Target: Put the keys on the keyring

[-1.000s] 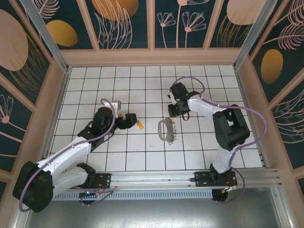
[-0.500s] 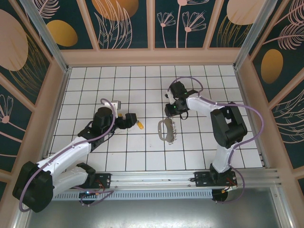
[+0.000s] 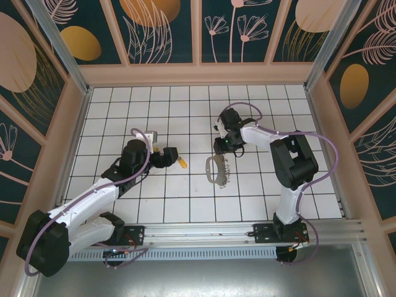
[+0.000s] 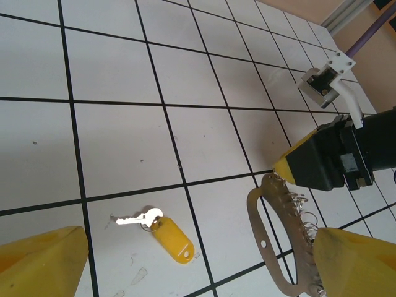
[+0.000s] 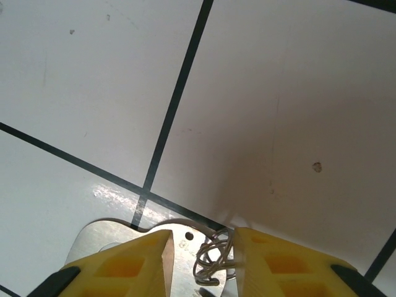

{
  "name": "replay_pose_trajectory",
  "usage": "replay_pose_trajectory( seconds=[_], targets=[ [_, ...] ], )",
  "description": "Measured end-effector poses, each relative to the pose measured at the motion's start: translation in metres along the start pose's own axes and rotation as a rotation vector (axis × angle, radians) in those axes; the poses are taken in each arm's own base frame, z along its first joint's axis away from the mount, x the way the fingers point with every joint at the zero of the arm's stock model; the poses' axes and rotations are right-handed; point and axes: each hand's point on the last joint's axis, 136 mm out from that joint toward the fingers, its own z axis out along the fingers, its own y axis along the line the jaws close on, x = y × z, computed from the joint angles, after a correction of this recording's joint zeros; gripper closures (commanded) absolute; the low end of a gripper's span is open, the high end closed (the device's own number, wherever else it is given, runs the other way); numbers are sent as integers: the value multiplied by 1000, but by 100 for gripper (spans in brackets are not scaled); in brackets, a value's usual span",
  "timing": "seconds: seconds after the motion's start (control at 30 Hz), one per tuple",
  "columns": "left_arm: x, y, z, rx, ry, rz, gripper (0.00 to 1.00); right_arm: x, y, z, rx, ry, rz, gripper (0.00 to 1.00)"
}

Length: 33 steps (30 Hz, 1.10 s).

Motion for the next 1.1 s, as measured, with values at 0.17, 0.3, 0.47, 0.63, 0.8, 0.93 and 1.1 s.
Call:
replay_pose_trajectory(
  seconds=[0.17, 0.3, 0.47, 0.63, 0.8, 0.93, 1.1],
  targets=[
    [-1, 0, 0, 1, -3, 0, 6, 2, 7, 1, -18, 6, -6, 66],
    [-1, -1, 0, 3, -5, 1, 6, 7, 6, 3, -18, 17, -6, 66],
    [-1, -1, 0, 3, -6, 1, 6, 13, 5, 6, -15, 33, -2, 68],
    [-2, 0, 0, 0, -8, 1, 5, 13, 4, 6, -4, 32, -2, 72],
    [-2, 0, 0, -4, -10, 1, 6, 15, 1, 5, 42, 39, -16, 71],
    [-2, 1, 0, -6, -11, 1, 6, 18, -4, 5, 82, 51, -22, 67],
    [-2, 1, 0, -7, -10, 4, 5, 18, -8, 4, 104, 53, -22, 68]
  ],
)
